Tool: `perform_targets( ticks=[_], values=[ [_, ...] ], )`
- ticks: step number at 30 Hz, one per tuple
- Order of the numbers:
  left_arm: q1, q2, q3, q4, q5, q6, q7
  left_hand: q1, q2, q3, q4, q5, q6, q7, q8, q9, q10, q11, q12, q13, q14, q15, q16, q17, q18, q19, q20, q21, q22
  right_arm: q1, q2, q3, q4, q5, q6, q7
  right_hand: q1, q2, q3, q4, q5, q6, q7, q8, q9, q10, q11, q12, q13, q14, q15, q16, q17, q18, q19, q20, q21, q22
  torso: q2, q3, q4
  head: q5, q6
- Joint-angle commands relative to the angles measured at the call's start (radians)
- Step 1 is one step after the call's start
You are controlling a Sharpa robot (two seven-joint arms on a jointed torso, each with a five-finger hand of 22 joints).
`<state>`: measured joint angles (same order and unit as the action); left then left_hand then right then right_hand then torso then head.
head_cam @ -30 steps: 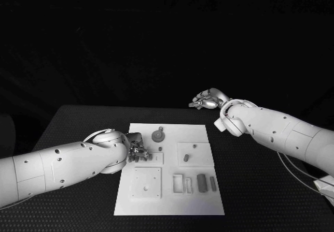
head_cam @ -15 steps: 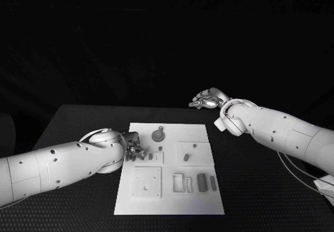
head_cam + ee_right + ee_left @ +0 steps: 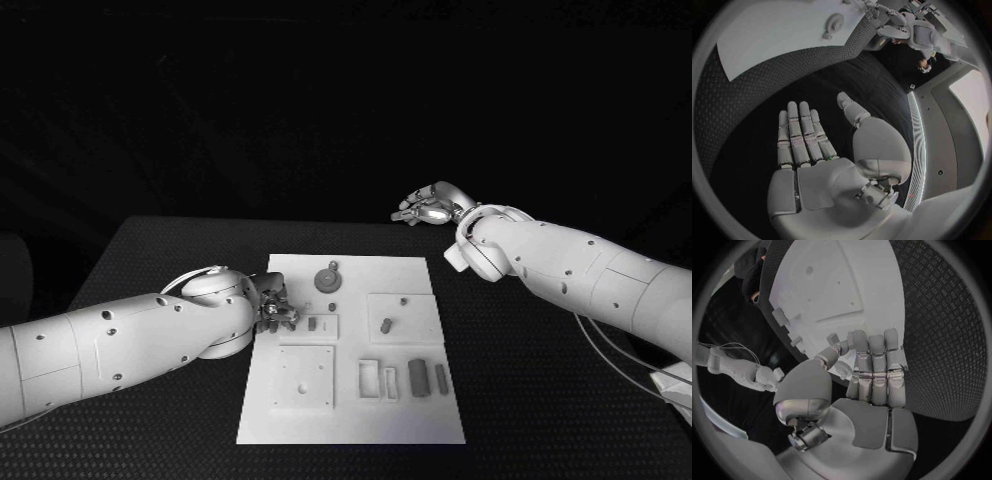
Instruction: Assemble the parts on the task board
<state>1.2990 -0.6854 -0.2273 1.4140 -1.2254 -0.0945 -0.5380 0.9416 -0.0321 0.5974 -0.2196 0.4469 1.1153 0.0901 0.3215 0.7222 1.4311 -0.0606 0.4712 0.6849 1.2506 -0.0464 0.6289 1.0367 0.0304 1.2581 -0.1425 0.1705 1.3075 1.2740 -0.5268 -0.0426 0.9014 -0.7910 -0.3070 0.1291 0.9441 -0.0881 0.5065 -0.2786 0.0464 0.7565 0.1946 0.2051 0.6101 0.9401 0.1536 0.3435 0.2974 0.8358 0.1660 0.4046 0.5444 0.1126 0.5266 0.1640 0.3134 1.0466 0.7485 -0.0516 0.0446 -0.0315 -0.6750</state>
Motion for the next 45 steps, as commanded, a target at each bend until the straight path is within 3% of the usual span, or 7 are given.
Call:
perform_targets(
  ticks=[1,14,32,45],
  values=[
    [-0.005,0.000,-0.004,-0.003,-0.010,-0.007,-0.020,-0.003,0.007,0.005,-0.009,0.011,0.066,-0.057,0.007,0.003,0.000,-0.008,0.008,0.002,0.008,0.000,0.009,-0.002,0.020,0.004,-0.004,0.007,0.027,0.000,-0.001,0.000,0.001,0.002,0.010,0.010,-0.002,0.000,-0.007,0.001,0.001,-0.007,0.027,0.003,-0.002,0.008,0.002,-0.006,-0.002,-0.007,0.000,-0.005,0.002,-0.011,-0.006,0.001,-0.005,0.001,0.000,0.0003,0.0001,0.000,0.000],
    [-0.005,-0.003,-0.004,0.015,-0.010,-0.040,-0.005,-0.003,0.006,0.006,-0.010,0.015,0.067,-0.057,0.008,0.005,0.000,-0.009,0.011,0.005,0.009,-0.001,0.012,-0.003,0.021,0.004,-0.004,0.011,0.027,-0.001,-0.001,0.000,0.000,0.004,0.010,0.011,-0.003,0.000,-0.007,0.002,0.001,-0.007,0.027,0.004,-0.002,0.009,0.002,-0.007,-0.004,-0.008,0.001,-0.006,0.002,-0.011,-0.007,0.002,-0.006,0.002,0.000,-0.0007,-0.0002,0.001,0.000],
    [-0.005,-0.039,-0.002,0.054,-0.010,-0.119,0.007,0.004,0.000,0.010,-0.017,0.015,0.070,-0.059,0.008,0.008,0.000,-0.011,0.016,0.008,0.011,-0.002,0.018,-0.005,0.022,0.005,-0.005,0.019,0.027,-0.002,-0.005,0.000,0.000,0.009,0.010,0.011,-0.009,0.000,-0.009,0.005,0.001,-0.007,0.027,0.005,-0.003,0.009,0.002,-0.008,-0.009,-0.010,0.002,-0.008,0.003,-0.012,-0.010,0.003,-0.008,0.004,0.000,-0.0012,0.0013,-0.001,-0.001],
    [-0.006,-0.034,-0.003,0.050,-0.010,-0.151,0.022,0.005,0.001,0.013,-0.014,0.010,0.069,-0.059,0.007,0.009,-0.001,-0.011,0.017,0.008,0.010,-0.002,0.019,-0.007,0.022,0.005,-0.005,0.023,0.026,-0.002,-0.006,0.000,0.001,0.010,0.011,0.011,-0.011,0.000,-0.009,0.006,0.001,-0.007,0.027,0.005,-0.003,0.010,0.002,-0.008,-0.011,-0.011,0.003,-0.009,0.004,-0.012,-0.011,0.003,-0.008,0.005,0.000,-0.0005,0.0001,0.001,-0.003]
  ],
)
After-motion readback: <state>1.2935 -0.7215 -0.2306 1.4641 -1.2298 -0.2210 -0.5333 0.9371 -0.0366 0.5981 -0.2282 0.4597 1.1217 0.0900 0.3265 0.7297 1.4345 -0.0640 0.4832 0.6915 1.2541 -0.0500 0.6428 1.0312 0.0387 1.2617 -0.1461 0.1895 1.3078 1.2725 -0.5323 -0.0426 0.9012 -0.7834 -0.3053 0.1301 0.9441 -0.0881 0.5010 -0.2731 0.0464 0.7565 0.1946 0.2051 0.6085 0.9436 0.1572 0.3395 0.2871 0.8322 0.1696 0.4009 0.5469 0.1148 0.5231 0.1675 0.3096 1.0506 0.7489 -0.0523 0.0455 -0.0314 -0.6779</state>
